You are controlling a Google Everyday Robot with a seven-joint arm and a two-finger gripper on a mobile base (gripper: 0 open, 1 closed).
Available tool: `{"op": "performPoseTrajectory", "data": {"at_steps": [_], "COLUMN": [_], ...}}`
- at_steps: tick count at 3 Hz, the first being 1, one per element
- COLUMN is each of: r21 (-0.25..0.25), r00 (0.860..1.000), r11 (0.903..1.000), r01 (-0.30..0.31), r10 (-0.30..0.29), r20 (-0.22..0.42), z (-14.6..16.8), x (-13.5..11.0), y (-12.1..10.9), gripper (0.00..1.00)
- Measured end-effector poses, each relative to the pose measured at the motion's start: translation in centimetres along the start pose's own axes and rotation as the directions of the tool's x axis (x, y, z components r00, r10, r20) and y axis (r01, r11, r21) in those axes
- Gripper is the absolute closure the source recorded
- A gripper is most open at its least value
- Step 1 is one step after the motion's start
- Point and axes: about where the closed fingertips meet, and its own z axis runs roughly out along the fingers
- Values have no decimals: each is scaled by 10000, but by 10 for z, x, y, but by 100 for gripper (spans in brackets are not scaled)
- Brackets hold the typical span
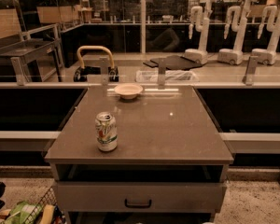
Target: Place water bottle into middle drawer
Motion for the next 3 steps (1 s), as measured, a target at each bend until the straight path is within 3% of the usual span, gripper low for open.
{"op": "performPoseTrajectory", "data": {"at_steps": [1, 2, 3], "r21": [372, 913, 1698], "r00": [9909, 9740, 9166], "r11": [9989, 9945, 9730], "r01": [-277, 519, 1564], "r10": [323, -302, -790], "r20": [-1309, -2243, -3919], "z": [-51, -94, -124], "x": [-40, -87, -118], "y": [53, 70, 62], "gripper": [0, 0, 0]}}
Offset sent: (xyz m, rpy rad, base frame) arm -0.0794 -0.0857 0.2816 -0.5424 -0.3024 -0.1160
